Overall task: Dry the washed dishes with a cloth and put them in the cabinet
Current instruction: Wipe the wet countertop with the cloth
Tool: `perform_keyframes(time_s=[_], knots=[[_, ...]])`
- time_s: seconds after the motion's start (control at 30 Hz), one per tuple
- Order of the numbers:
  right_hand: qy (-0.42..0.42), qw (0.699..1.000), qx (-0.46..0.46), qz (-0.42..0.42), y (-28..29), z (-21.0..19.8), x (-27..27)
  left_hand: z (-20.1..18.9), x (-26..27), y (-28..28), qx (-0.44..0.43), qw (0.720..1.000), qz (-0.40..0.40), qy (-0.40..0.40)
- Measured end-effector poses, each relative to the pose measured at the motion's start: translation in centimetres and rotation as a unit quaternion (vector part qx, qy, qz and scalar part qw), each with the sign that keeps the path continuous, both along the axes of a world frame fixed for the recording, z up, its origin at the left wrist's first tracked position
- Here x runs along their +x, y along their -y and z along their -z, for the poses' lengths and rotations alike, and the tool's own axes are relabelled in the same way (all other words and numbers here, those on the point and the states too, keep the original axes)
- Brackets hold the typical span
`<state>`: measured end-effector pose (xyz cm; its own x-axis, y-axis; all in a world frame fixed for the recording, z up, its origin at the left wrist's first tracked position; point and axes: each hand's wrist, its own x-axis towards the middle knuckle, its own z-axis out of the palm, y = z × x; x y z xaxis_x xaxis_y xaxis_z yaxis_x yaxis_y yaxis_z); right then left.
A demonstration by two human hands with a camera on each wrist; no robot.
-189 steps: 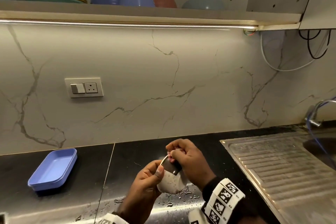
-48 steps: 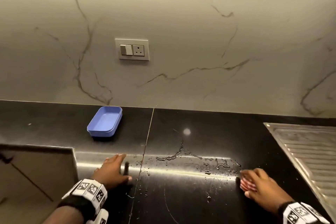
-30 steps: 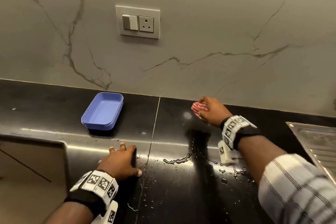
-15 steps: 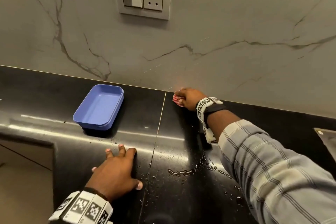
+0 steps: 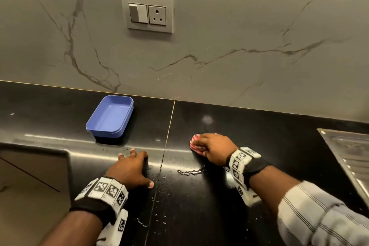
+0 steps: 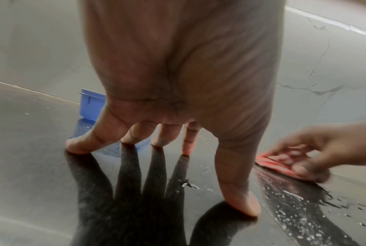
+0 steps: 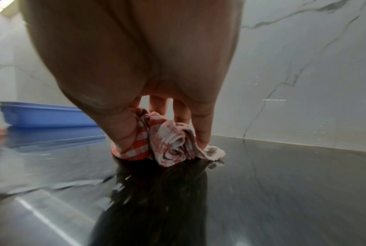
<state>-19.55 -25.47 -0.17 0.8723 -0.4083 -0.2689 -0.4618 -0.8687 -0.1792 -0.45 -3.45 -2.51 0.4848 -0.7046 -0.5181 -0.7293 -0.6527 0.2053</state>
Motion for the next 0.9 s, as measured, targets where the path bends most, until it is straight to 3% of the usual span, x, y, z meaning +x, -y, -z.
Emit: perform_keyframes(time_s=[0.2, 0.27, 0.33, 0.43, 0.5, 0.7, 0.9], knots=[[-0.047, 0.997, 0.06, -0.017, -5.7, -1.1, -11.1, -1.0, -0.9, -1.2, -0.047, 0.999, -0.021, -0.003], [-0.083, 0.985, 0.152, 0.026, -6.1, -2.0, -13.3, -1.2, -0.8, -1.9, -0.078, 0.996, -0.038, -0.018], [-0.042, 0.963, 0.245, 0.103, -5.8, -3.8, -13.4, -1.3, -0.6, -2.8, -0.088, 0.994, -0.053, -0.023], [0.105, 0.955, 0.225, 0.162, -4.7, -6.6, -9.6, -1.1, 0.1, -4.4, -0.07, 0.996, -0.05, -0.011], [0.139, 0.959, 0.196, 0.153, -3.7, -7.0, -5.7, -0.8, 0.4, -5.4, -0.047, 0.998, -0.043, -0.008], [0.062, 0.988, 0.079, 0.12, -2.2, -2.6, 4.7, 0.8, 0.8, -6.4, -0.034, 0.999, -0.006, -0.006], [-0.005, 0.993, 0.001, 0.118, -3.0, 1.9, 9.3, 1.1, 1.2, -6.5, -0.046, 0.999, 0.006, -0.013]])
